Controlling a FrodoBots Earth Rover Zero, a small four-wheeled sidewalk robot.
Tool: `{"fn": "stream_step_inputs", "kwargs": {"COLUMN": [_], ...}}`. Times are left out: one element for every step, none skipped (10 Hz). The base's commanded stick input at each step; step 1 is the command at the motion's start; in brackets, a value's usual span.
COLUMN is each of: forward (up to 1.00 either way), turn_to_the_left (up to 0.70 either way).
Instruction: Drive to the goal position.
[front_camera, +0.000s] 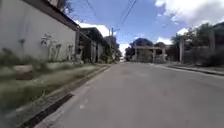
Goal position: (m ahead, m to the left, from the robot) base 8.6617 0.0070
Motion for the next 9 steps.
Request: {"fn": "stream_step_inputs", "kwargs": {"forward": [0.70,0.70,0.70,0.70,0.70,0.70,0.70,0.70,0.70], "turn_to_the_left": [-0.35,-0.35,-0.35,-0.31,-0.18,-0.04,0.00,0.00,0.00]}}
